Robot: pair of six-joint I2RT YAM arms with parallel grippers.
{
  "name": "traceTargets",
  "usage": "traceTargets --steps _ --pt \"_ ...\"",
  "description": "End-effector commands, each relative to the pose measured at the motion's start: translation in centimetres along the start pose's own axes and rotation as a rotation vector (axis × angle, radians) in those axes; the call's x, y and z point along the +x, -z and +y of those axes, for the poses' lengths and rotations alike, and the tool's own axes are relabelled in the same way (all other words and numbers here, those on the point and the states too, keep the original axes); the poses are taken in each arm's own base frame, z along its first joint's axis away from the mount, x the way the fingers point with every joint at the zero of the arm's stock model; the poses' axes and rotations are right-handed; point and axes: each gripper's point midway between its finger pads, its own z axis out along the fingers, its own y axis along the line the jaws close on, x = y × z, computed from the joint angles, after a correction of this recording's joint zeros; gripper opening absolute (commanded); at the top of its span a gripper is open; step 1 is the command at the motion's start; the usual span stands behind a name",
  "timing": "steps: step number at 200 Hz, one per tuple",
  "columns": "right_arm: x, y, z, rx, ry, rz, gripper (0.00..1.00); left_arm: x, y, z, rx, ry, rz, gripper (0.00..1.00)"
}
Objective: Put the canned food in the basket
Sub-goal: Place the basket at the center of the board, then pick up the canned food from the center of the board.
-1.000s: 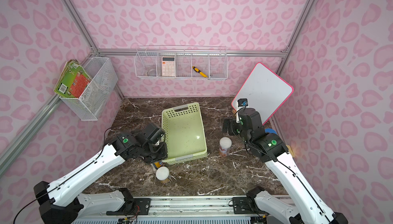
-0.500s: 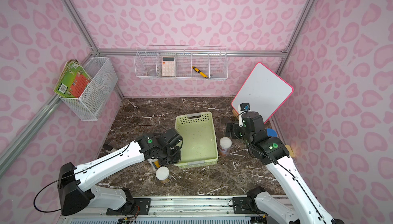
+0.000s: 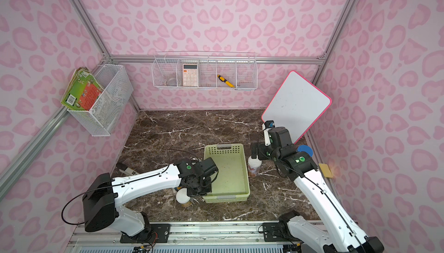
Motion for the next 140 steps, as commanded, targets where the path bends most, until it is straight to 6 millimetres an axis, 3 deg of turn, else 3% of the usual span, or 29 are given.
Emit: traceTargets --steps 1,42,72,92,113,140 --pt "2.4 -1.2 -0.1 0.002 -0.024 0.101 1.0 0.1 -0.5 0.0 -0.007 0.012 -0.006 0.39" --pt "3.0 -2.2 0.1 -0.011 -0.056 0.118 1.0 -0.8 0.8 -0.2 -0.022 0.015 -0.049 0.51" --pt "4.4 -3.2 0.3 -0.028 -0.064 0.174 1.0 -1.0 4.2 -0.8 0.038 -0.006 -0.091 0.53" --pt "5.1 -3.8 0.0 -0.005 -0.063 0.203 1.0 -0.7 7.7 -0.9 0.085 -0.024 -0.12 0.55" --pt "5.1 -4.5 0.0 -0.009 -0.063 0.207 1.0 0.0 11.4 0.9 0.094 -0.032 -0.158 0.57" --pt "5.9 -5.9 -0.3 0.011 -0.056 0.25 1.0 1.2 12.9 3.9 0.061 -0.058 -0.159 0.58"
